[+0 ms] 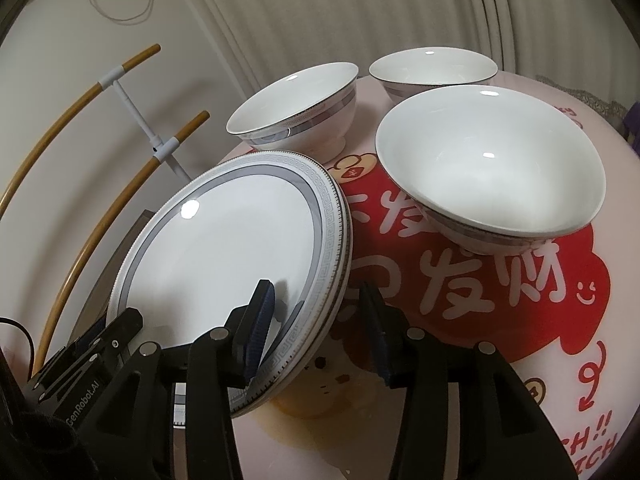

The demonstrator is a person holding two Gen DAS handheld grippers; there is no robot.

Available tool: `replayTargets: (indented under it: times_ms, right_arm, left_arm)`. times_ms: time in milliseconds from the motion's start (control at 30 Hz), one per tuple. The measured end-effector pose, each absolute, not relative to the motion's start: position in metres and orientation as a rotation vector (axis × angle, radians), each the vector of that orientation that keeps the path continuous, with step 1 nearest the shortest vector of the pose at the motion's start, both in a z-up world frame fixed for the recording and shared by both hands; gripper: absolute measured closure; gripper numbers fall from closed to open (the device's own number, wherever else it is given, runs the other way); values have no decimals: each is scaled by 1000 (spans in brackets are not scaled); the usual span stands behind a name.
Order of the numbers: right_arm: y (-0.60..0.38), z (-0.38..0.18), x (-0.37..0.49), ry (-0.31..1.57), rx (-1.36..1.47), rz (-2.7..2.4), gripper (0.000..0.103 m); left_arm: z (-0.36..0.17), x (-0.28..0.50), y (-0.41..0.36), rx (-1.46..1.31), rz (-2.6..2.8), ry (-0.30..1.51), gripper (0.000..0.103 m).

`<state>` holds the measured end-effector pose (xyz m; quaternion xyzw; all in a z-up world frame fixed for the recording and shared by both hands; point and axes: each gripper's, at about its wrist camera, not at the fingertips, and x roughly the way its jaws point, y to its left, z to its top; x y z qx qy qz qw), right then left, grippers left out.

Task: Organize plates and bowls
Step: 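Lower the held plates onto the third plate with both tools, then open the left tool while the right tool opens, releasing the plates, then move both tools to the rim of a white bowl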

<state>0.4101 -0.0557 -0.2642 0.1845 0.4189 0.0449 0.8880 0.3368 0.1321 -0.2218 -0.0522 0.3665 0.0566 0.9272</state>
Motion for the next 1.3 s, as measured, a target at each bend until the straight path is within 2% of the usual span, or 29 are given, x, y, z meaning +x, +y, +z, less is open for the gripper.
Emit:
replayTargets:
  times_ms: [300, 367, 633, 733, 800, 867, 967, 1167, 1300]
  right_arm:
    - [-64, -250, 385, 849, 382, 94, 56]
    - [-67, -244, 376, 838, 379, 93, 55]
    - [-88, -222, 329, 797, 372, 62, 48]
    - [-100, -215, 309, 780, 370, 51, 44]
    - [-107, -210, 296, 767, 365, 46, 42]
    - [-115, -205, 282, 752, 362, 34, 39]
    - [-131, -200, 266, 741, 362, 13, 28]
    - [-156, -193, 242, 718, 372, -23, 27]
    - [-171, -188, 236, 695, 382, -38, 25]
  left_arm:
    - [-211, 317, 132, -121, 118, 748, 71]
    - [-208, 311, 130, -118, 126, 740, 63]
    - [-189, 277, 116, -106, 124, 693, 44]
    - [-180, 260, 99, -87, 83, 667, 33]
    - [-176, 252, 87, -75, 62, 653, 32]
    - [-174, 244, 74, -61, 28, 647, 26]
    - [-171, 231, 53, -41, -28, 644, 24]
    - [-160, 220, 20, -8, -124, 638, 10]
    - [-153, 225, 10, -21, -167, 652, 9]
